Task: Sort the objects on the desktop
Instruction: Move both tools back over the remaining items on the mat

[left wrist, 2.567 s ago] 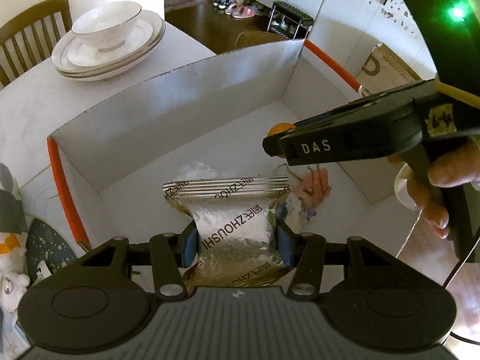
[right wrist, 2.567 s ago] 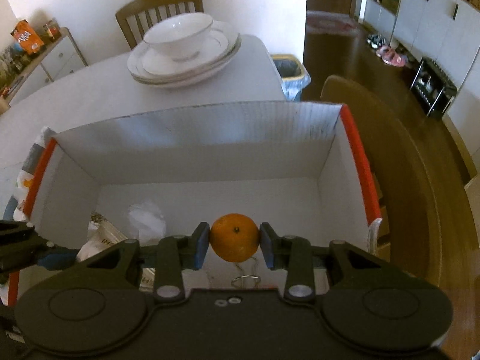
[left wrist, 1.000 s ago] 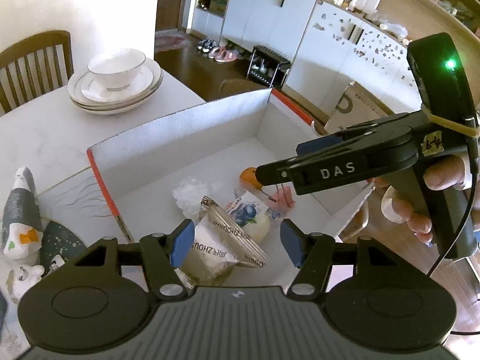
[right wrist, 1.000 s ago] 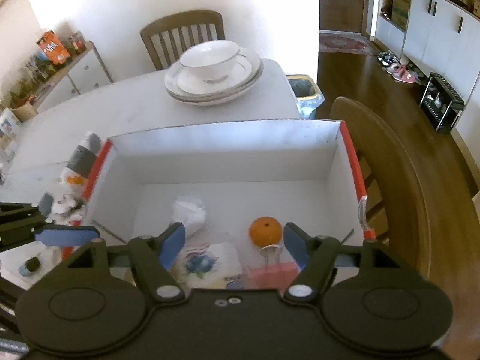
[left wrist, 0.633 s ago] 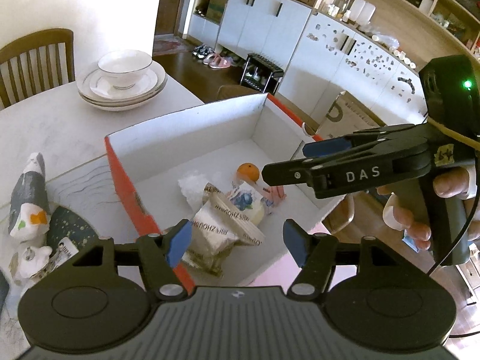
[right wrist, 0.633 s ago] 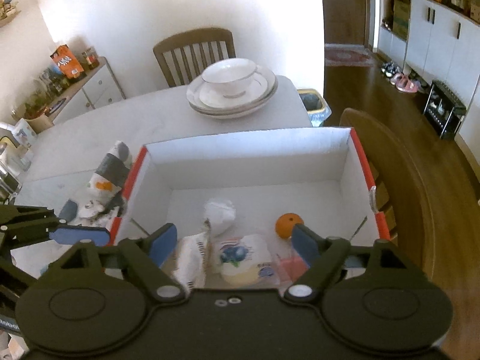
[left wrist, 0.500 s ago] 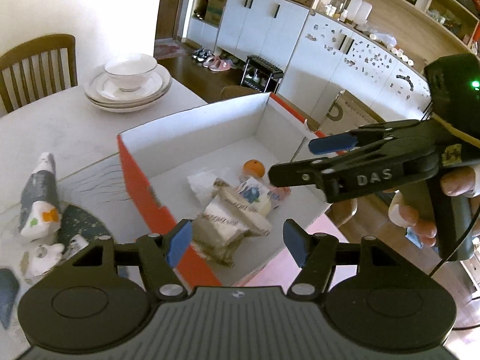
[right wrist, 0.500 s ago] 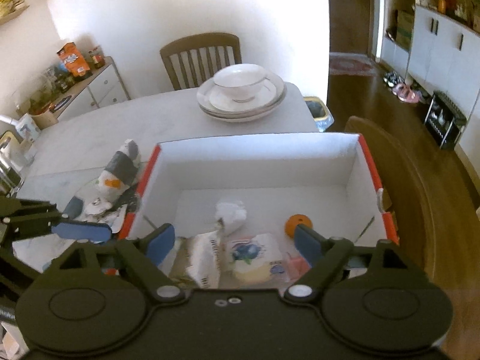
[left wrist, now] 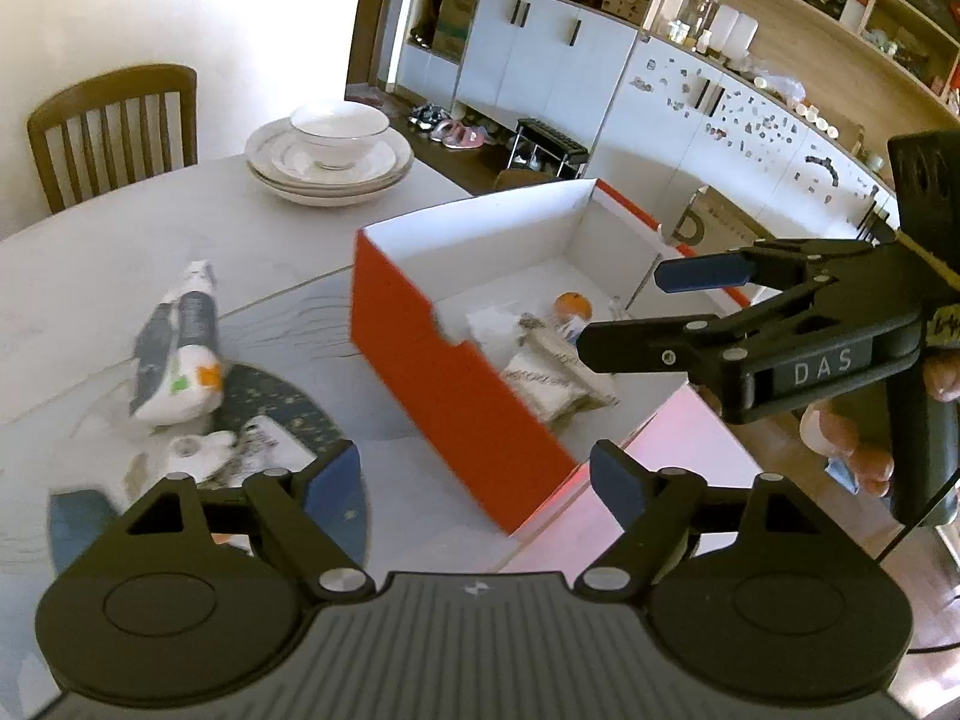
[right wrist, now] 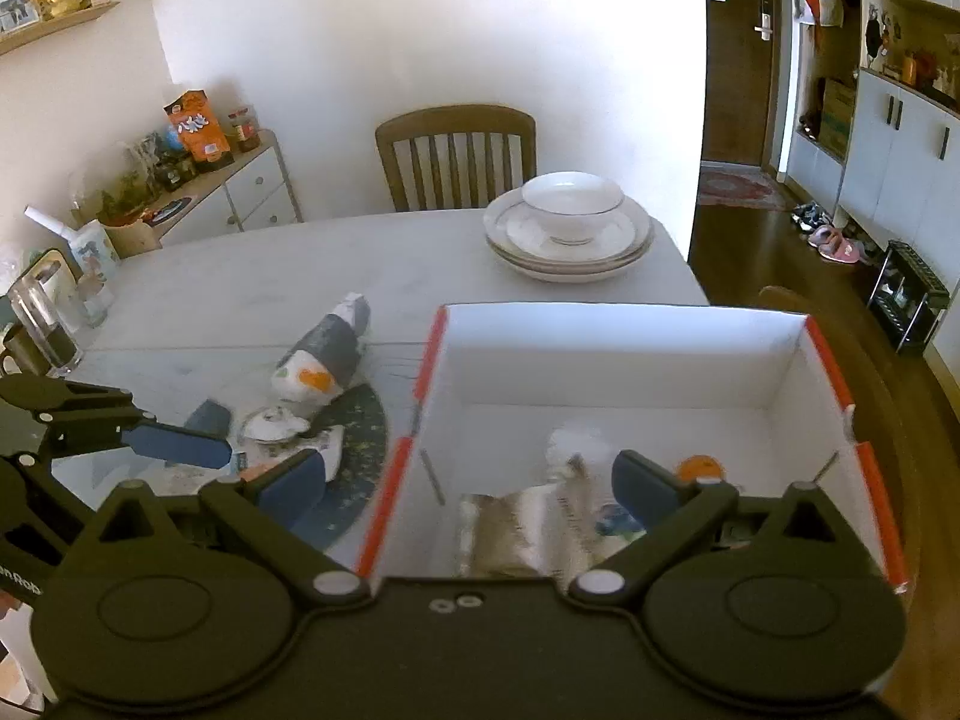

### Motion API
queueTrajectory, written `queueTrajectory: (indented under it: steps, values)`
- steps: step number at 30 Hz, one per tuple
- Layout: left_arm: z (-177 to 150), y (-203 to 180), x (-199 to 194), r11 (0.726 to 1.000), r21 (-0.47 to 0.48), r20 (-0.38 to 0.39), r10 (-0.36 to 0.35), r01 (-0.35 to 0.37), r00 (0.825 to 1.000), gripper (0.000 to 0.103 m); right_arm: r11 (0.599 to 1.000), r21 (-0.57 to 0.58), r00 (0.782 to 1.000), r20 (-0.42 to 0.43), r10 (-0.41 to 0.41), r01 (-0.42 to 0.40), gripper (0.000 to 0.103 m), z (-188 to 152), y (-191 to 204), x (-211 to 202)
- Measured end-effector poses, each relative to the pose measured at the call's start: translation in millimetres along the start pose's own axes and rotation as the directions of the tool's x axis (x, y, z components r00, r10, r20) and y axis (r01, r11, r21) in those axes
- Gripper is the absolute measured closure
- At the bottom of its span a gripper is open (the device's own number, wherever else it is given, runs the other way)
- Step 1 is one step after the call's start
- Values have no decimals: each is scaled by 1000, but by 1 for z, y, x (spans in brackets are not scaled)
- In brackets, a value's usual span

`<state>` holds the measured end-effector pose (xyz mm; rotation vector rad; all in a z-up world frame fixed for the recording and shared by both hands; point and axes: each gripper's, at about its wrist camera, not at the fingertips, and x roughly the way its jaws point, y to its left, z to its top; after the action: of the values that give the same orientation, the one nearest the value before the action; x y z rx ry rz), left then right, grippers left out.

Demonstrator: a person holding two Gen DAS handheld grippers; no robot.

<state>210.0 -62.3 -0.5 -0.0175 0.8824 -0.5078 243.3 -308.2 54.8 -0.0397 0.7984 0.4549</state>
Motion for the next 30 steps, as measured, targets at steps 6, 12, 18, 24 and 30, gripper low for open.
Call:
queueTrajectory:
  steps: [6, 12, 18, 24, 30]
  values:
    - [-19, 21, -15, 999, 33, 5, 14, -14, 1000, 11, 1000, -2, 1000, -2, 3, -3, 1, -1, 32, 9]
    - [-35, 41, -22, 999, 43, -2, 17, -17, 1000, 3, 1000, -17, 1000, -8, -3, 3, 1, -2, 69, 22]
    - [-54, 60, -29, 998, 62, -7, 14, -14, 1000, 3, 999, -32, 1000, -22, -21, 20, 1, -8, 97, 31]
    - [-75, 77, -32, 998, 58, -22, 20, -19, 1000, 3, 999, -15, 998, -38, -41, 40, 1, -12, 113, 40]
    - [-91, 93, -30, 998, 58, -32, 29, -27, 999, 1, 998, -6, 997, -55, -62, 62, 1, -16, 125, 54]
